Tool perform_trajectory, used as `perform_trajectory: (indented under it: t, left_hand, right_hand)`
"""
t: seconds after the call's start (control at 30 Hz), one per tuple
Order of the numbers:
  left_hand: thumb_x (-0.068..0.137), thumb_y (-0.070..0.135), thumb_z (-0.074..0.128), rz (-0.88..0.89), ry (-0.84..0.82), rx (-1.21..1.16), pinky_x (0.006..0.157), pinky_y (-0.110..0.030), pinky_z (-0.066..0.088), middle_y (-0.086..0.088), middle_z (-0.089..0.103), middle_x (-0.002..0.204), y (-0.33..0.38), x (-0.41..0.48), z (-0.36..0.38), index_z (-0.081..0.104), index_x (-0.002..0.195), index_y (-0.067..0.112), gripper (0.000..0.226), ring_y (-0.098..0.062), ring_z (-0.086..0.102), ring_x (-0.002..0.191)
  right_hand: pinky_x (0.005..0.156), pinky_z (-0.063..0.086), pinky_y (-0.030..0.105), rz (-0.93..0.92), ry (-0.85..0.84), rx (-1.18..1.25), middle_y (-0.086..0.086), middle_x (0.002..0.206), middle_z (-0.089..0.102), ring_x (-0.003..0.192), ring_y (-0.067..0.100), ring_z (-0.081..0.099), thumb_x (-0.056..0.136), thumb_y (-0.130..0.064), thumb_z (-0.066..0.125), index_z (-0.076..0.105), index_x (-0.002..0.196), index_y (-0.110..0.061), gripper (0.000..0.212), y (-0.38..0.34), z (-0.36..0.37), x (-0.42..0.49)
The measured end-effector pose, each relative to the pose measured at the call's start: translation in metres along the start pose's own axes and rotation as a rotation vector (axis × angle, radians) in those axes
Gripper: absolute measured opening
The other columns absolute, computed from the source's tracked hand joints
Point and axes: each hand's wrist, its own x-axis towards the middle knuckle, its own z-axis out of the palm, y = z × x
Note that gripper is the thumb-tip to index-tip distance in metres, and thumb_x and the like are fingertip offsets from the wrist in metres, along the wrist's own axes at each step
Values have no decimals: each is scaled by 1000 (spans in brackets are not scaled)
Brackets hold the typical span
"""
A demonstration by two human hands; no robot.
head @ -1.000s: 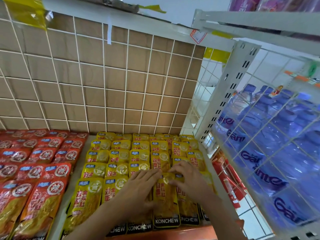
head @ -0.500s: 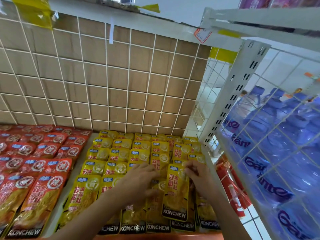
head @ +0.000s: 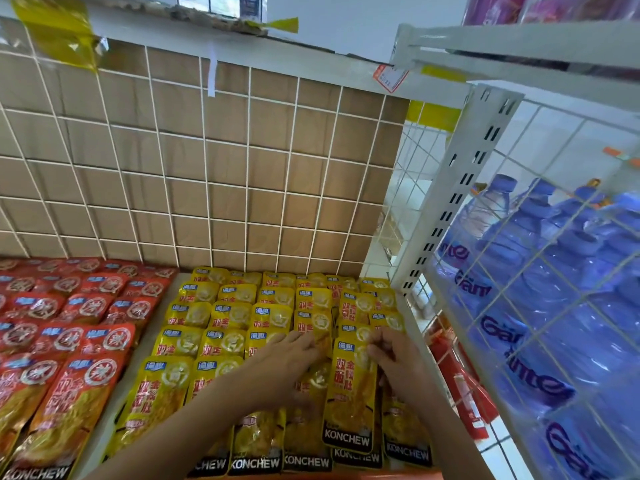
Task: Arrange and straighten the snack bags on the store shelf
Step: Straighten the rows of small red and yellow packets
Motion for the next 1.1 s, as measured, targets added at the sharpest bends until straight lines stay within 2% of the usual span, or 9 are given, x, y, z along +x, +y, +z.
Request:
perform_trajectory:
  t: [0.2, 0.27, 0.33, 0.4, 0.6, 0.77, 0.9, 0.97, 1.1]
  left_hand:
    - [85, 36, 61, -41, 30, -139, 109, -31, 22, 1, 35, 141, 1, 10, -6, 43, 127, 20, 49, -17, 25, 135]
    - [89, 33, 57, -41, 82, -176, 103, -27, 29, 3, 44, 129, -1, 15, -3, 49, 120, 19, 35, -14, 35, 125]
    - [90, 28, 56, -41, 115, -203, 90, -21, 32, 8, 47, 109, -2, 19, -1, 53, 109, 19, 22, -8, 42, 105]
    - [90, 22, 55, -43, 123, -231, 85, -20, 35, 8, 52, 105, -3, 23, -1, 56, 104, 19, 15, -6, 44, 96]
    - [89, 12, 53, -36, 169, -311, 86, -26, 42, 2, 60, 105, -9, 39, -6, 58, 97, 15, 10, -12, 52, 97]
    - [88, 8, 56, -43, 208, -385, 73, -15, 36, 3, 61, 95, -14, 50, -16, 63, 101, 9, 15, -7, 52, 88]
    - [87, 7, 58, -87, 240, -490, 68, -12, 38, 10, 53, 83, -21, 55, -15, 65, 97, 9, 12, -6, 52, 83]
    - [87, 7, 58, -108, 248, -515, 62, -6, 37, 11, 53, 83, -24, 56, -16, 64, 97, 10, 12, -2, 51, 78]
    - [88, 10, 59, -111, 237, -497, 58, -6, 36, 13, 52, 80, -26, 59, -15, 64, 97, 13, 11, 4, 47, 72]
  right_hand:
    - [40, 37, 14, -11, -29, 8, -1, 63, 51, 40, 3, 46, 91, -4, 51, 53, 77, -16, 19, 0, -3, -2]
    - [41, 37, 14, -9, -34, 5, 1, 64, 51, 40, 3, 46, 91, -4, 51, 52, 75, -18, 21, -1, -3, -2]
    - [41, 37, 13, -5, -35, 7, 0, 64, 51, 40, 2, 46, 92, -5, 51, 52, 76, -18, 21, -1, -3, -2]
    - [41, 36, 13, -3, -37, 8, 0, 65, 52, 40, 2, 46, 92, -6, 51, 53, 76, -18, 20, -1, -3, -2]
    - [40, 37, 16, 0, -25, 0, 0, 66, 55, 39, 6, 47, 92, -7, 52, 54, 79, -17, 16, 3, -3, -1]
    - [41, 37, 17, 8, -29, -25, -1, 66, 56, 38, 7, 47, 91, -9, 52, 52, 77, -20, 19, 4, 0, -2]
    - [47, 41, 21, -25, -45, -173, -3, 68, 62, 43, 6, 53, 90, -16, 55, 53, 77, -28, 18, 5, 6, -2]
    - [51, 39, 18, -66, -33, -207, -6, 66, 61, 51, 1, 54, 89, -17, 57, 52, 73, -33, 23, 2, 9, -1]
    - [53, 38, 13, -132, -69, -214, -12, 62, 57, 56, -2, 54, 89, -14, 57, 50, 71, -36, 30, -9, 19, 0]
